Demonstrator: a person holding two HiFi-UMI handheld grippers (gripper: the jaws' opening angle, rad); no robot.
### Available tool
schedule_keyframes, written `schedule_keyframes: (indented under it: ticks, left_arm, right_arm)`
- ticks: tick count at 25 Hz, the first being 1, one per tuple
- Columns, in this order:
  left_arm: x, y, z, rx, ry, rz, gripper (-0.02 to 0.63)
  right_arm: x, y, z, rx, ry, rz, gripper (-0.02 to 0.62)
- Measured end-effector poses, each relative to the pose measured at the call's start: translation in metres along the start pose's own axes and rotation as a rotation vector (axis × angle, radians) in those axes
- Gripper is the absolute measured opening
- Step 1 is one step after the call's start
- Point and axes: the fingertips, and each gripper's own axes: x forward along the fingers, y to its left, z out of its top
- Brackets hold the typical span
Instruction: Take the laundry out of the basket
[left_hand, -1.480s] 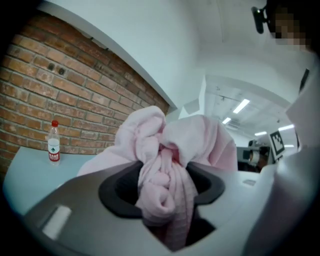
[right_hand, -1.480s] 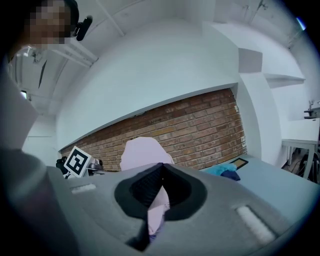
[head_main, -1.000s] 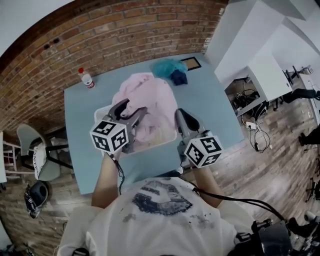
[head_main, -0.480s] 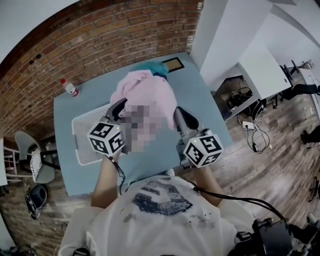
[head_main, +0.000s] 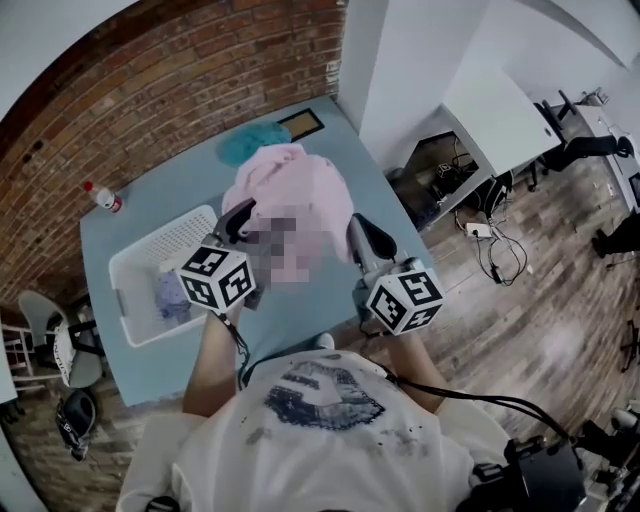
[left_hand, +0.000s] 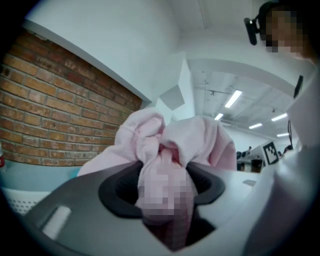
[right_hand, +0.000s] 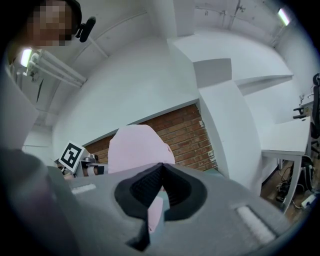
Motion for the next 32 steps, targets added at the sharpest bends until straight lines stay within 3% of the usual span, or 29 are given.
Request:
schedule_keyframes:
  ticks: [9, 18, 32]
  left_arm:
    - [0.047, -0.022, -0.031, -0.019, 0.064, -0.032, 0.239]
    - [0.080, -0.022, -0.071, -0.091, 0.144, -0.044, 0.239]
    - [0.113, 0.007, -0.147, -0.156, 0.274, 0.023, 0.242]
  right_arm:
    - [-0.025, -0.053, -0.002, 0.024, 0.004, -0.077, -0.003]
    - [-0.028, -0.090, -0.023, 0.068, 0.050, -0.124, -0.002]
    - [-0.011, -0.134, -0.072, 0.099, 0.153, -0.168, -0.003]
